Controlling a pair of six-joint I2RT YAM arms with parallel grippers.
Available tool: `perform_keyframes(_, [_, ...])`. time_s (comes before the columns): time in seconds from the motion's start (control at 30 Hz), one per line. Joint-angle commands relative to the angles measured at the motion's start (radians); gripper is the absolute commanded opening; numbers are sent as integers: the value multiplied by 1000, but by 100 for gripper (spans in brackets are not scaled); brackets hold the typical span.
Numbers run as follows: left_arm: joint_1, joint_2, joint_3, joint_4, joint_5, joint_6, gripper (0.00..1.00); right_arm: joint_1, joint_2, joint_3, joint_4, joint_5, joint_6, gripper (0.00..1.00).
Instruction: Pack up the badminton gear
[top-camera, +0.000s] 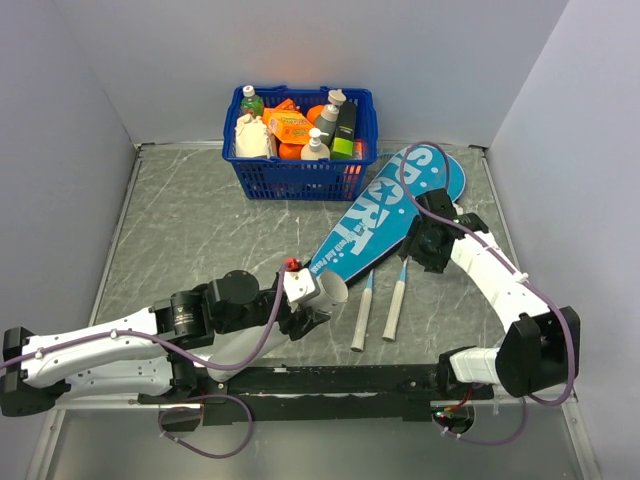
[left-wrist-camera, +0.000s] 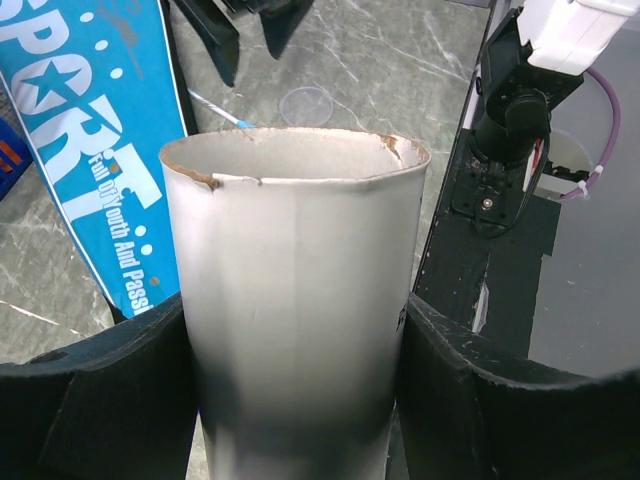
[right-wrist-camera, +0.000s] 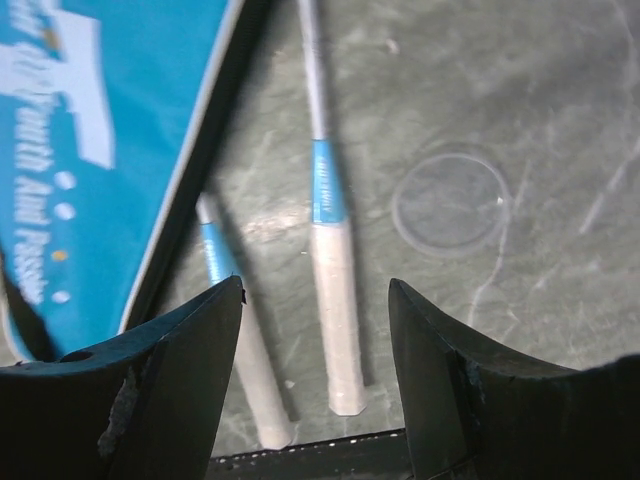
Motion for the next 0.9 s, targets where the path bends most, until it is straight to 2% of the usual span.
perform_keyframes(0.0, [-5,-37,26,-32,3,15,1,-19,-10,-57,3,68,73,66])
perform_keyframes(0.37, [-3,-29,21,-25,0,17,1,-73,79,-146,118,6,99,62])
perform_keyframes(0.6, [-3,-15,17,-22,4,17,1,-107,153,-169,170,-31,96,52])
perform_keyframes(0.87, [-3,-9,17,-19,7,20,1,-120,183,-184,190,-21,94,50])
